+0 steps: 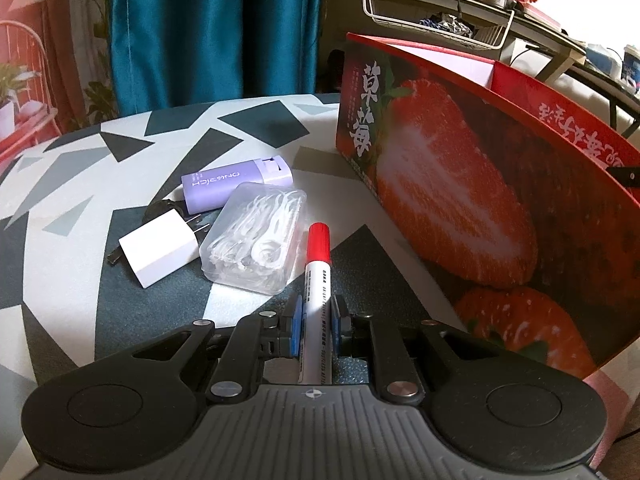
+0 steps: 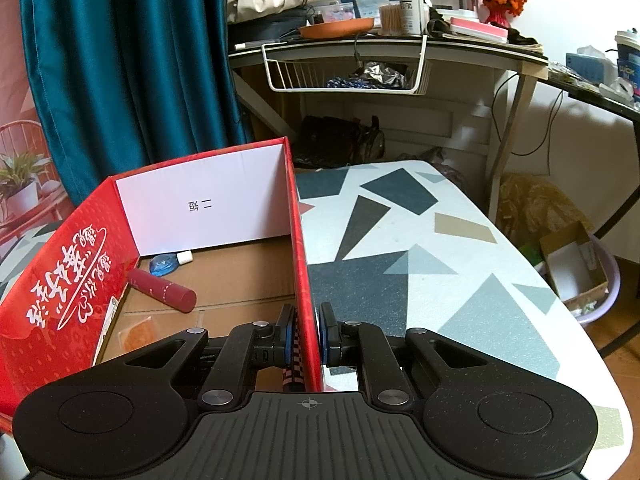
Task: Organize rigid objects
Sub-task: 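Carry the white marker with the left gripper into the red box and release, then move the left tool back down toward the white charger block, then close the left gripper on the white charger block, then carry the charger block with the left gripper into the red box and release, then move the left tool back down to the clear floss-pick case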
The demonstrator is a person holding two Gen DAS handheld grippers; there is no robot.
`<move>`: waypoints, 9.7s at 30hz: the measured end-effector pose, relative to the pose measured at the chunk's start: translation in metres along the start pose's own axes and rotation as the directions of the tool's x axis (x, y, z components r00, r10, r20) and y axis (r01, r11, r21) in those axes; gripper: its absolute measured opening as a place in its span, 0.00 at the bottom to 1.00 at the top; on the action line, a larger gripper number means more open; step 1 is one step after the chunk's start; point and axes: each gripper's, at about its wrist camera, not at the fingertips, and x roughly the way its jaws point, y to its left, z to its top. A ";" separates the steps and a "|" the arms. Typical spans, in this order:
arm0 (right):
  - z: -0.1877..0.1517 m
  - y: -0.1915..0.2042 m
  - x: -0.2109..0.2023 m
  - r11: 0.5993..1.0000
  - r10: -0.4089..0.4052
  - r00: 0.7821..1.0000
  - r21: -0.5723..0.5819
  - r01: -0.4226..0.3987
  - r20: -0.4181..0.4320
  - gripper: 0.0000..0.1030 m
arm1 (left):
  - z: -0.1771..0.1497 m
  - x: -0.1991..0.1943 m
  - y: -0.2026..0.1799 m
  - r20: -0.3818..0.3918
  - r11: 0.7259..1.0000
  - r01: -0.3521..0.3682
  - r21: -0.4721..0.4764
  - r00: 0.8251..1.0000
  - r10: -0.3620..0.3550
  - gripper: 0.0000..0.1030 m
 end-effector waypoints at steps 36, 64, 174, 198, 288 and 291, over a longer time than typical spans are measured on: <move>0.000 0.000 0.000 1.000 0.003 1.000 0.001 -0.003 0.001 0.12 | 0.125 -0.027 -0.061 0.269 0.975 0.166 0.148 0.942 -0.201 0.15; 0.001 0.002 0.001 1.000 0.011 1.000 0.000 -0.011 0.001 0.13 | 0.136 0.033 -0.079 0.111 0.959 0.154 0.238 0.977 -0.184 0.16; -0.001 -0.001 0.001 1.000 0.018 1.000 0.008 -0.018 -0.002 0.15 | 0.059 0.022 0.087 -0.152 0.798 -0.290 -0.529 0.957 0.247 0.50; 0.000 0.000 0.001 1.000 0.019 1.000 0.008 -0.019 -0.005 0.15 | 0.045 -0.003 0.067 -0.050 0.895 -0.261 -0.361 0.964 0.261 0.49; 0.001 -0.005 0.000 0.999 0.038 0.999 0.027 -0.037 -0.016 0.17 | 0.126 -0.026 0.005 0.166 0.978 0.141 0.152 0.972 -0.166 0.92; 0.001 -0.005 0.000 0.999 0.036 0.999 0.027 -0.036 -0.015 0.17 | 0.113 -0.025 0.020 0.146 0.985 0.146 0.096 0.976 -0.159 0.97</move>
